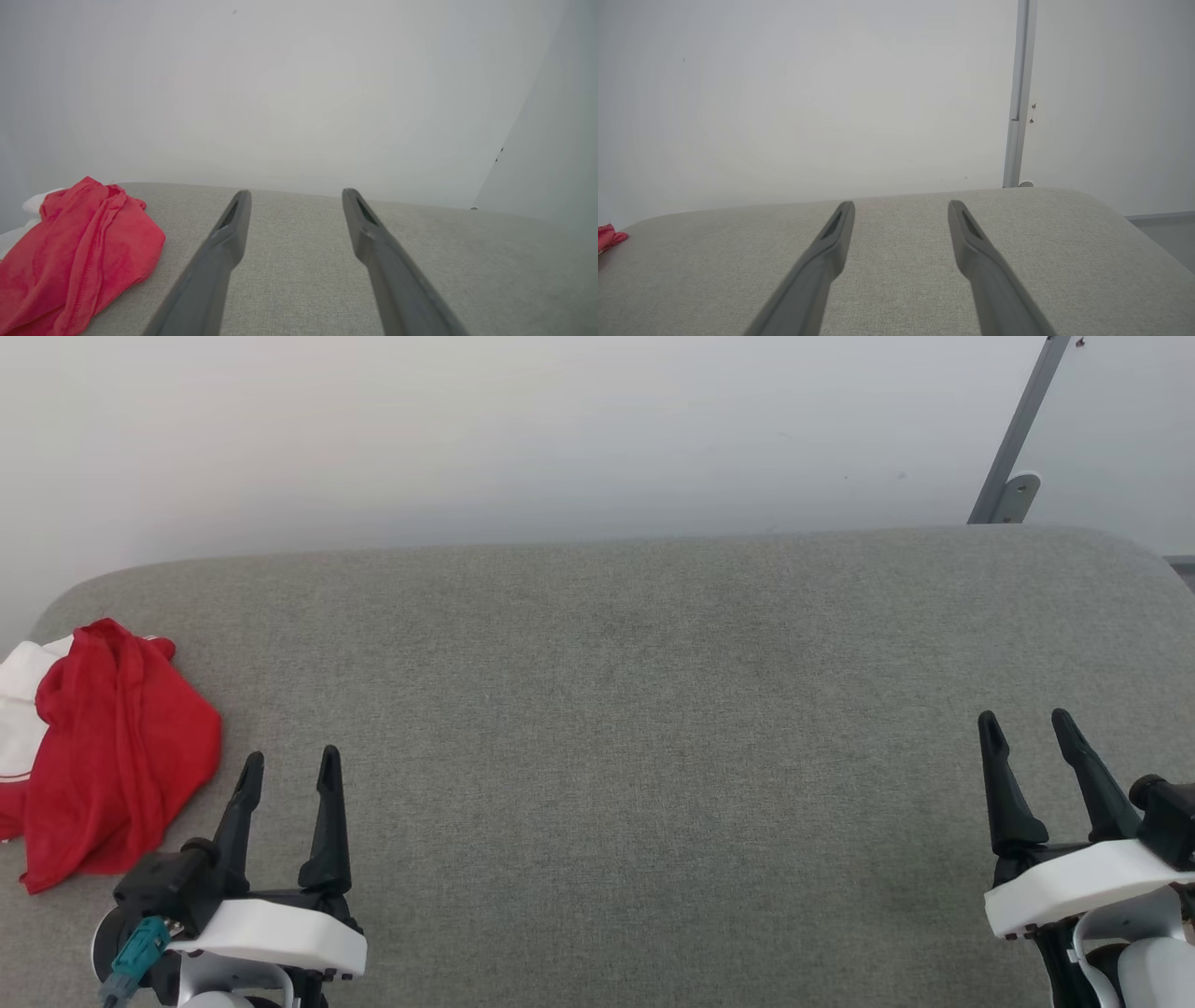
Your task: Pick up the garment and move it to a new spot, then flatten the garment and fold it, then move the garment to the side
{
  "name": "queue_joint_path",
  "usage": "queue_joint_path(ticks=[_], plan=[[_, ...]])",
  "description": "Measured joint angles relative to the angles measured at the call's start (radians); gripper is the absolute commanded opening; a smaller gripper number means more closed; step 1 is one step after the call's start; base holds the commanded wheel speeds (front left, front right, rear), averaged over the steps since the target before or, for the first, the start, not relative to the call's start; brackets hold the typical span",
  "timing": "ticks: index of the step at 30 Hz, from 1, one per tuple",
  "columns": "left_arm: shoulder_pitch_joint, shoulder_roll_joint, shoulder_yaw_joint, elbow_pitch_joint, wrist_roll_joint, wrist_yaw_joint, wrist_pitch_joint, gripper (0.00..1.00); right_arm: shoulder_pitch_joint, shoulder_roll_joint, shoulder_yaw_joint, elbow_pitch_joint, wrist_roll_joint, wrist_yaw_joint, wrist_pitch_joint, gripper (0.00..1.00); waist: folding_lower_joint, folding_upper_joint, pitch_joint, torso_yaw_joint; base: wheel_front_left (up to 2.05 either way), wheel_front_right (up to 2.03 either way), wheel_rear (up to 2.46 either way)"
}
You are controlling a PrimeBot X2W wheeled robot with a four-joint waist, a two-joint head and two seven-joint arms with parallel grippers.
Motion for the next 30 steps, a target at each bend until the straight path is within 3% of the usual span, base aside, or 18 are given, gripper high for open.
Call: queue_joint_path(ticks=[7, 13, 30], plan=[[-0.002, -0.002, 0.010, 0.011, 0.000, -0.003, -0.001, 1.00, 0.000, -0.001, 0.007, -0.005, -0.002, 0.000, 0.000, 1.00, 0.0000, 0.0000, -0.004, 0.012, 0.00, 0.00, 0.00], [-0.011, 0.000, 0.025, 0.023, -0.002, 0.008, -0.001, 1.00, -0.002, -0.004, 0.031, -0.020, -0.002, 0.000, 0.014, 1.00, 0.0000, 0.0000, -0.010, 0.065, 0.00, 0.00, 0.00], [-0.003, 0.030, 0.062, 0.014, -0.012, 0.063, 0.024, 1.00, -0.002, 0.006, 0.094, -0.039, 0.000, 0.000, 0.047, 1.00, 0.0000, 0.0000, -0.040, 0.349, 0.00, 0.00, 0.00]])
